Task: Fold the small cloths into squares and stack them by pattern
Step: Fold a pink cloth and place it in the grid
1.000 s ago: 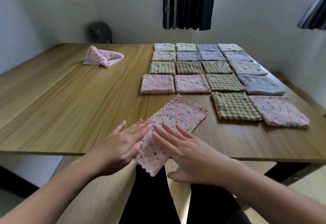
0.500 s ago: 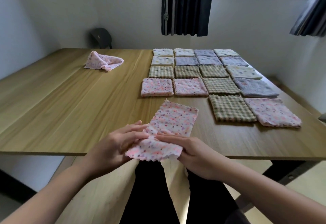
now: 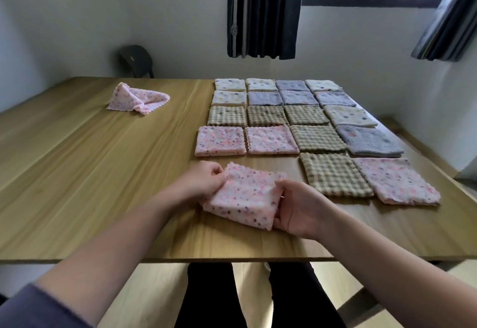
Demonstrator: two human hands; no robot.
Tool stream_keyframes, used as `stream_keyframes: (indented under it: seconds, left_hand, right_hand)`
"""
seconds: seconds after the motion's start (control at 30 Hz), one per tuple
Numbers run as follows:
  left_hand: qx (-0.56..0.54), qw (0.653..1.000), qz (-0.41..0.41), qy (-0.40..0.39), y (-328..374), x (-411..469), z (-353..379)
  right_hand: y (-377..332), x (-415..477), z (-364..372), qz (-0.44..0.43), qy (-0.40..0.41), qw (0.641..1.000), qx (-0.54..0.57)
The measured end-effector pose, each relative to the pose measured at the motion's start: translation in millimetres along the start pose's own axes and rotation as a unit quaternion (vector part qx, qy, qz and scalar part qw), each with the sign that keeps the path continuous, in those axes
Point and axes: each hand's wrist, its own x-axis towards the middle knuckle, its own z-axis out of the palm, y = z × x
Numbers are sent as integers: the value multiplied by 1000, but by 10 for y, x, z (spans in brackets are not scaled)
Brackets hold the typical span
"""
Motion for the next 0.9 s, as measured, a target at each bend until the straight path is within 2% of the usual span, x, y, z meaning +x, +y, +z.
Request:
stream_keyframes:
  seconds: [0.2,0.43,0.5,0.53,0.57,0.6,0.63,0.67,0.7,0.73,0.77,0.83,0.9]
  left_hand:
    - [139,989,-21,39,95,103,82]
    - [199,972,63,111,57,-23,174]
    - [195,971,72,120,50,-51,201]
    - [195,969,74,128,45,-62,211]
    - [206,965,80,143,32,-72,221]
    - [221,956,94,166,24,-89,230]
    - [240,945,111,190,15,-112,242]
    - [258,936,125,205,8,-135,254]
    - [270,933,126,200,19,-162,265]
    - [278,937,117,173,38,-191,278]
    - [290,942,102,135,40,-211,309]
    - [327,942,65,38,-26,-234,402]
    - [353,934,58,-7,-93,-242,419]
  right_hand:
    - [-130,63,-110,16,-9,999,-31]
    - [-251,-40,-286,-53,11,992,-113]
    - [-242,-79,-275,-84,38,983,-159]
    - [-223,-84,-269,-116,71,967,-214]
    - [-202,-83,-276,-159,113,932,-306]
    - [-190,-77,-290,-220,158,862,-429]
    - [-172,-62,-303,-299,184,765,-540]
    - [-155,-46,-302,-375,185,677,-606]
    - [-137,-5,-293,-422,160,624,-638]
    - [-118,48,-281,-434,122,601,-660]
    - [-87,102,-264,-423,78,594,-680]
    - [19,236,-265,-374,7,564,-737]
    - [92,314,-291,-343,-15,540,-769]
